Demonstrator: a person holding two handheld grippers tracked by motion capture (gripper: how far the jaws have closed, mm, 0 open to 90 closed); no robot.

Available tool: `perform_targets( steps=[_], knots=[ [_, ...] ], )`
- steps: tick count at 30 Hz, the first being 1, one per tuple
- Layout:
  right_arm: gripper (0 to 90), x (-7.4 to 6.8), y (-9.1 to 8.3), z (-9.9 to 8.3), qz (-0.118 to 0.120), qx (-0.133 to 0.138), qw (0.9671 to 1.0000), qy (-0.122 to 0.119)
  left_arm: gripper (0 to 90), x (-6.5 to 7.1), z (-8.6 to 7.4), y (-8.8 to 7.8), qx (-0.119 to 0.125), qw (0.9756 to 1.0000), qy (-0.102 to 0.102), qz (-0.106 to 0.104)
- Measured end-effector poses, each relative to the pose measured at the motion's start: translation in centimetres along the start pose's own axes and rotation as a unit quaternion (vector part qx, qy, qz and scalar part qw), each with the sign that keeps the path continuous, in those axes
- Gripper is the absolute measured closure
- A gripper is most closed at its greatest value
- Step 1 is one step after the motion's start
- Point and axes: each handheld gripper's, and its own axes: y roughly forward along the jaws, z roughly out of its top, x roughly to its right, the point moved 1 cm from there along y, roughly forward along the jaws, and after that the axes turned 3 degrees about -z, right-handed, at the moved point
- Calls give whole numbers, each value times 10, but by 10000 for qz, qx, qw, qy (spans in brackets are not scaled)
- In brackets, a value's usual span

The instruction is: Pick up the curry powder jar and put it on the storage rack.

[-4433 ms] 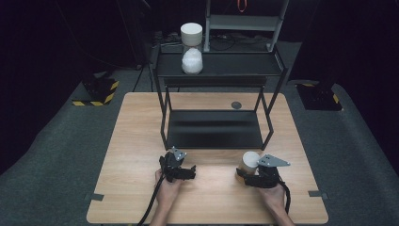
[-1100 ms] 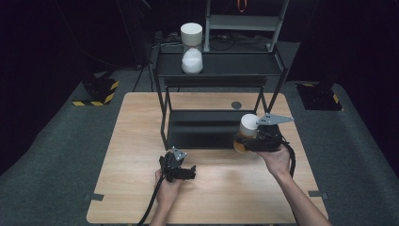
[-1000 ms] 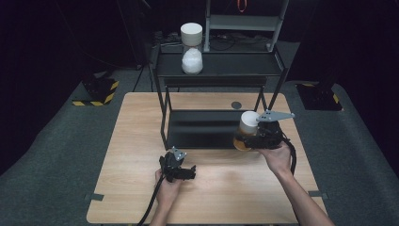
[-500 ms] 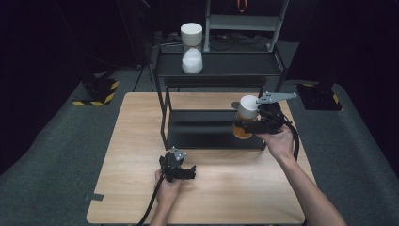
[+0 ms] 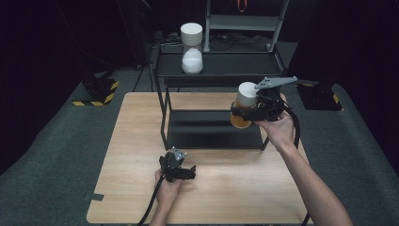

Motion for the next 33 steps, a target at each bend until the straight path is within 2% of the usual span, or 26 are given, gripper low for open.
perform_targets(
  steps=[10,22,27,33],
  knots=[
    [312,1,-6,37,51,7,10000,-70,30,0,0,0,17,10000,-19,0],
    [313,6,-11,78,92,-17,10000,5,30,0,0,0,8,10000,-18,5],
    [313,10,-13,95,145,-22,9998,107,30,0,0,0,8,10000,-17,4],
    [314,11,-14,113,-9,-48,9999,163,30,0,0,0,9,10000,-17,4]
  ],
)
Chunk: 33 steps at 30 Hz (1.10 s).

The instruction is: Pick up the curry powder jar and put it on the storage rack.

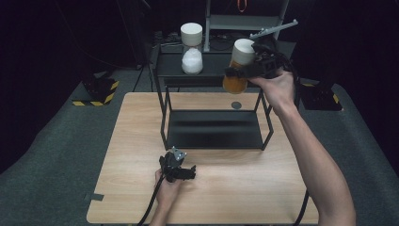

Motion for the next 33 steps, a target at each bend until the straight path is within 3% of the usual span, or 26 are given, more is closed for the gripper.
perform_targets(
  steps=[14,21,33],
  knots=[
    [314,-6,7,32,-543,-109,9984,87,30,0,0,0,-10,10000,8,-5],
    [314,-7,24,46,-834,-212,9960,244,30,0,0,0,-7,10000,5,-12],
    [315,-15,52,61,-1275,-434,9904,303,30,0,0,0,0,10000,7,-10]
  ],
)
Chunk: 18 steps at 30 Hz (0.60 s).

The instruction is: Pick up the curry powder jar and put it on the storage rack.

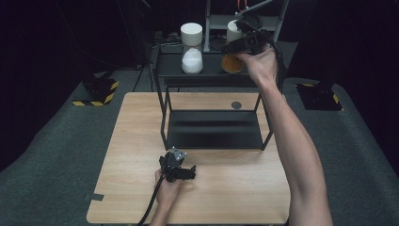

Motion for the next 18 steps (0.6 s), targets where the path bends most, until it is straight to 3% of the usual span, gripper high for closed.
perform_targets(
  steps=[18],
  knots=[
    [315,-11,23,10,-117,-212,9996,111,30,0,0,0,-2,10000,1,5]
  ],
)
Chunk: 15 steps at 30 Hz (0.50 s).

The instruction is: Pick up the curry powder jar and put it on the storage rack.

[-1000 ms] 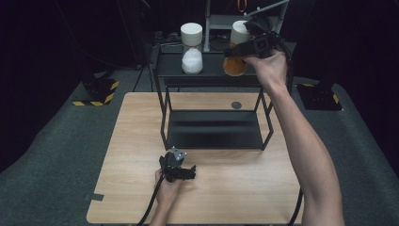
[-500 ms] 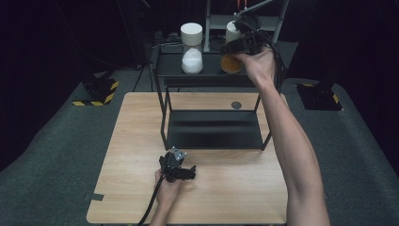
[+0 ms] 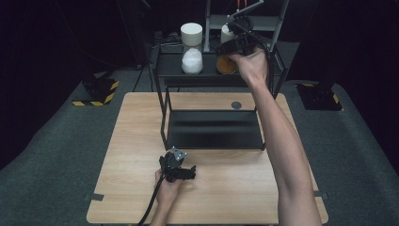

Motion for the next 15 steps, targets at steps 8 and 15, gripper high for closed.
perform_targets(
  steps=[8,15],
  knots=[
    [315,1,3,0,23,8,10000,50,30,0,0,0,-1,10000,2,2],
    [314,3,4,-3,46,62,10000,22,30,0,0,0,1,10000,0,0]
  ],
)
